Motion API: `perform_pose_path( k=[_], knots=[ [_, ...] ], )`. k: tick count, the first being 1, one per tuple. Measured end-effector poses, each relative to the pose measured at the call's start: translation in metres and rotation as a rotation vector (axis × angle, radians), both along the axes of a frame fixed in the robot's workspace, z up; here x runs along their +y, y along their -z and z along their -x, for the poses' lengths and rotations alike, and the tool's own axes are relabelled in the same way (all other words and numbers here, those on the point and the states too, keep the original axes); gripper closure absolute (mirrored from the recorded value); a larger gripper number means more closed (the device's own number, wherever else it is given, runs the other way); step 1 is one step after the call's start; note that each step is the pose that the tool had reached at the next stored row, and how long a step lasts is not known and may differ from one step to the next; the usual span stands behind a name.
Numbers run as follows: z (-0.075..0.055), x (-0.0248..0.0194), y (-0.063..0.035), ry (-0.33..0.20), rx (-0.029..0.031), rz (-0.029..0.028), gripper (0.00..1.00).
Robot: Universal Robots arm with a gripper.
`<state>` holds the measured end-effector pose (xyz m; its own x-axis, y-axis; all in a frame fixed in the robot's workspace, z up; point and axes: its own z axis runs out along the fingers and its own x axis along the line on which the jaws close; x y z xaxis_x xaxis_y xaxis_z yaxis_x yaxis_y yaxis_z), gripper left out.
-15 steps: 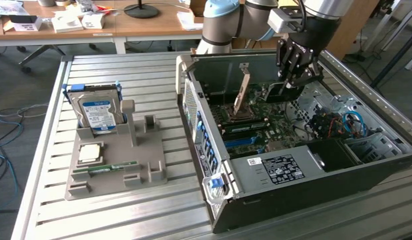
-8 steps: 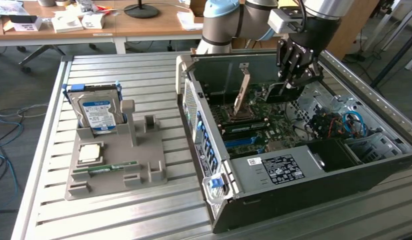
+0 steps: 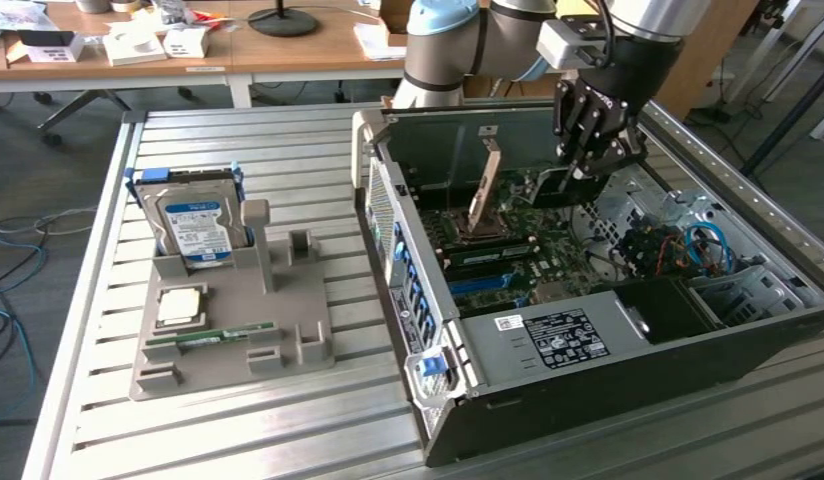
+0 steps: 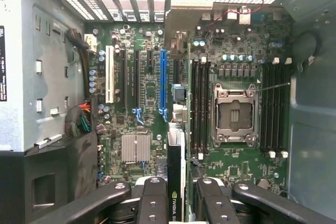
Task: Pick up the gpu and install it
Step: 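Insert the gpu into the slot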
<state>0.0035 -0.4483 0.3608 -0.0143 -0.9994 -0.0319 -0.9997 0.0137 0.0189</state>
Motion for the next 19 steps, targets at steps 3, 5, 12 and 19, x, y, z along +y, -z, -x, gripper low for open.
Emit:
perform_pose_path(
  k=[3,5,12,19],
  knots=[
    [0.0,-0.0003,0.0031,0.0,0.0,-0.0001,0.74],
    [0.0,-0.0002,0.0045,0.0,0.0,0.0,0.74],
    [0.0,-0.0003,0.0047,0.0,0.0,-0.0001,0.74],
    [0.0,-0.0003,0.009,0.0,0.0,-0.0002,0.74]
  ],
)
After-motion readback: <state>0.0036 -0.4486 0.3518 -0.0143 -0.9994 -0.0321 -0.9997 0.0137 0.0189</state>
